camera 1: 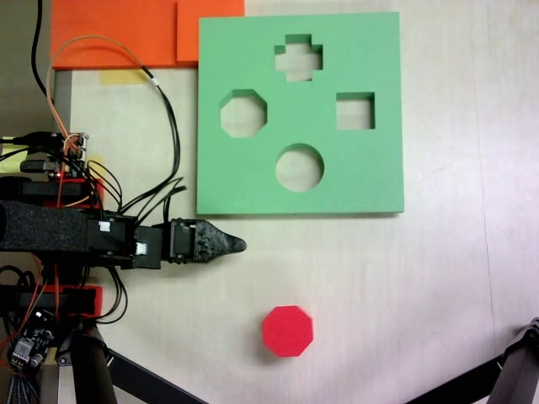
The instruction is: Put the octagonal pillar block into the corresponding hole
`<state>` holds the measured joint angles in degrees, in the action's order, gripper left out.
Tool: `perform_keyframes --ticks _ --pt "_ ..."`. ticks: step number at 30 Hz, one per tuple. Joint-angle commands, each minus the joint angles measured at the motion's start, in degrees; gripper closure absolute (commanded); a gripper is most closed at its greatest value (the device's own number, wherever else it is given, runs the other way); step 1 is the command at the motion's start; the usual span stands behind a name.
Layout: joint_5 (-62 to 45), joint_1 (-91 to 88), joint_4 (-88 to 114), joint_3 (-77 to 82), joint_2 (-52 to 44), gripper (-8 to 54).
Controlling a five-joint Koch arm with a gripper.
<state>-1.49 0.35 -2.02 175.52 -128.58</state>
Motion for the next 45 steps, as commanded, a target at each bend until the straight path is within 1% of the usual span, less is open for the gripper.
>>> perform_keyframes --ticks 1,13,14,15,18,21,24,26,28,30,34,37,38,39,40,41,43,44,45 --pt "-0.3 -0.5 1.3 4.1 -3.7 10.8" --pt "1.1 0.4 1.3 4.1 -3.7 11.2" --pt "4.5 0.9 1.2 4.1 -3.8 11.1" --pt "11.7 1.1 0.8 4.2 -3.8 11.1" --pt "40.2 0.8 -1.2 3.7 -3.8 12.7" --pt "57.1 -0.3 -1.5 1.8 -3.8 12.8" --pt "66.2 -0.3 0.0 1.0 -3.9 14.2" --pt "70.8 2.0 6.5 -2.3 -3.9 15.3" --pt "79.8 2.5 28.6 -12.5 -4.1 15.5" --pt "85.3 2.5 45.8 -22.6 -4.1 16.9" --pt "86.3 4.7 57.1 -32.6 -4.2 17.7" --pt "85.1 8.6 67.5 -44.9 -3.9 17.3" --pt "84.8 9.6 71.5 -49.9 -2.6 14.9" --pt "84.8 9.7 75.8 -55.8 -0.9 7.6" --pt "84.7 9.8 79.9 -61.7 1.9 3.5" --pt "84.5 10.0 83.8 -67.4 4.7 0.7" --pt "81.8 12.0 87.2 -75.8 9.1 -2.0" --pt "81.5 12.3 87.4 -77.9 10.1 -3.7" --pt "80.4 12.9 87.6 -80.1 11.4 -6.7"
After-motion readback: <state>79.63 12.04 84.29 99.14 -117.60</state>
